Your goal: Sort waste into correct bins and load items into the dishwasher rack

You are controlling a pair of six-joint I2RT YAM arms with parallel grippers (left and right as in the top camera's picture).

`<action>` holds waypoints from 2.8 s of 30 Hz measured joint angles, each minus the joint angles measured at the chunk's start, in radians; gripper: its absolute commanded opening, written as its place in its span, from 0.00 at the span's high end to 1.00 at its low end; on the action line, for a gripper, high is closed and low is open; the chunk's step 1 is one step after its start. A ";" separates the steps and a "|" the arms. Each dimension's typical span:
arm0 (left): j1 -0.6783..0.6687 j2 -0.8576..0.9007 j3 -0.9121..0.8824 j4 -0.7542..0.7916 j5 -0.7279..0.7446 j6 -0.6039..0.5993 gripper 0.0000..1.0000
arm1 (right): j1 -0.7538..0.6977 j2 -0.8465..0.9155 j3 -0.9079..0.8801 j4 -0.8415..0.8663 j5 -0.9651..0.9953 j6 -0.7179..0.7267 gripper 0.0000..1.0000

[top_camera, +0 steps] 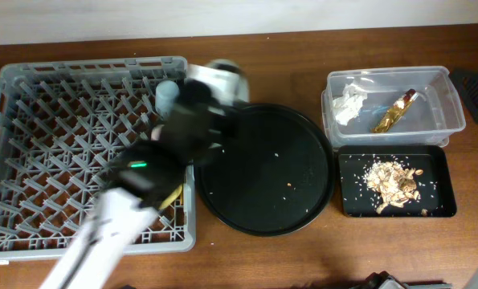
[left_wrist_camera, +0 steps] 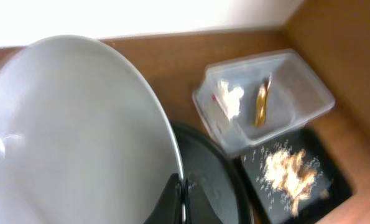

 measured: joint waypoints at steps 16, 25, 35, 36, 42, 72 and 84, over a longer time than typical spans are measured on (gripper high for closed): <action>1.008 0.465 -0.013 0.517 1.490 -0.182 1.00 | -0.005 0.001 -0.002 0.000 -0.003 -0.001 0.01; 1.069 0.465 -0.013 0.539 1.418 -0.263 1.00 | -0.005 0.001 -0.002 0.000 -0.003 -0.001 0.01; 1.069 0.465 -0.006 0.245 1.268 -0.088 1.00 | -0.005 0.001 -0.002 0.000 -0.003 -0.001 0.01; 1.069 0.465 -0.006 0.243 1.258 -0.080 1.00 | -0.005 0.001 -0.002 0.000 -0.003 -0.001 0.01; 1.036 0.465 -0.006 0.228 1.214 -0.066 0.98 | -0.005 0.001 -0.002 0.000 -0.003 -0.001 0.01; 1.020 0.055 0.006 -0.034 0.469 -0.066 0.01 | -0.005 0.002 -0.003 0.000 -0.003 -0.001 0.01; 1.021 0.057 0.006 -0.037 0.462 -0.066 0.01 | 0.908 -0.215 -0.003 0.000 -0.007 -0.001 0.01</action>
